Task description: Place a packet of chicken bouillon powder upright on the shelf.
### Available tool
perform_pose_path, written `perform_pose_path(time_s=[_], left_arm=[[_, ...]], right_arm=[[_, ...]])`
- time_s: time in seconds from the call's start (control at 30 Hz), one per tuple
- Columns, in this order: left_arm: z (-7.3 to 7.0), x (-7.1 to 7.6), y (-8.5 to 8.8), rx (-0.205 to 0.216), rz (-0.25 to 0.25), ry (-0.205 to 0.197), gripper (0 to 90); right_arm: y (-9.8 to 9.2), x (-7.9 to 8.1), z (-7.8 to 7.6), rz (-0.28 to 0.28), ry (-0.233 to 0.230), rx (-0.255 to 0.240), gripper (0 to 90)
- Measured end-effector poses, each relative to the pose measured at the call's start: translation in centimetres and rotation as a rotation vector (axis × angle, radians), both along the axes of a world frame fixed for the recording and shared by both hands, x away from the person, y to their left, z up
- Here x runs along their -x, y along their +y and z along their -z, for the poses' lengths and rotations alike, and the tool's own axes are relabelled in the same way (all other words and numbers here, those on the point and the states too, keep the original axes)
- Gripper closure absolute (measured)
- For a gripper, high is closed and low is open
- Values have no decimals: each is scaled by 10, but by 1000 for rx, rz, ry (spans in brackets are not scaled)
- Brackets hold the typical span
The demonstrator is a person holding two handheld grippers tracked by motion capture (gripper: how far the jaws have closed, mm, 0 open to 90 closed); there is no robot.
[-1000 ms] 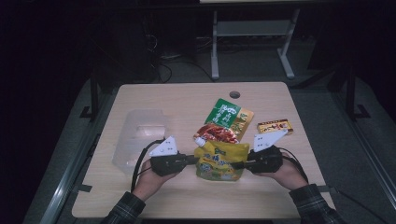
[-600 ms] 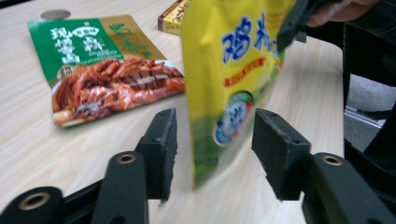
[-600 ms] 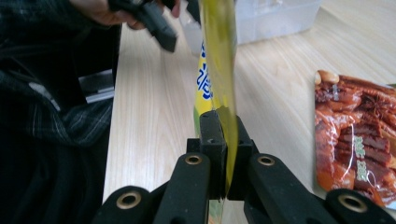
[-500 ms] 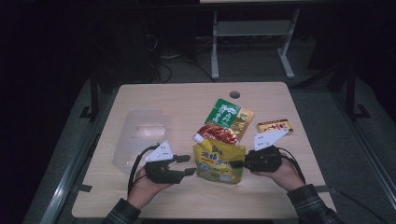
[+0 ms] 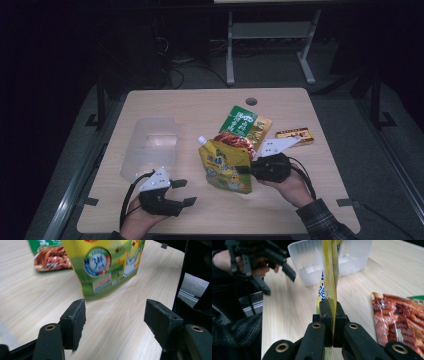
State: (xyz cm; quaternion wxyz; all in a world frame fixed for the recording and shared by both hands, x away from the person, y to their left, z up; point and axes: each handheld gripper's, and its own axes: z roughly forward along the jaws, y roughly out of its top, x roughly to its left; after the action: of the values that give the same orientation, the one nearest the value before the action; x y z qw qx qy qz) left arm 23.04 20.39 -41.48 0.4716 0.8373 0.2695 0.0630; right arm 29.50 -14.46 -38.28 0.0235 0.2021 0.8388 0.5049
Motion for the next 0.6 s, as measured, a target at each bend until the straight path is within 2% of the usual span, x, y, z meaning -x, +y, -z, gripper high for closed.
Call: perform_pose_path(time_s=[0.2, 0.3, 0.37, 0.6], left_arm=[[4, 9, 13, -2, -28, 16, 308], [7, 10, 17, -27, -42, 15, 285], [9, 11, 20, -30, -50, 25, 274], [17, 14, 17, -68, -30, 43, 236]], right_arm=[[18, -3, -10, 47, -18, -19, 900], [26, -5, -14, 70, -24, -31, 900], [33, -6, -18, 80, -31, -38, 900], [56, -10, -28, 86, -50, -77, 900]])
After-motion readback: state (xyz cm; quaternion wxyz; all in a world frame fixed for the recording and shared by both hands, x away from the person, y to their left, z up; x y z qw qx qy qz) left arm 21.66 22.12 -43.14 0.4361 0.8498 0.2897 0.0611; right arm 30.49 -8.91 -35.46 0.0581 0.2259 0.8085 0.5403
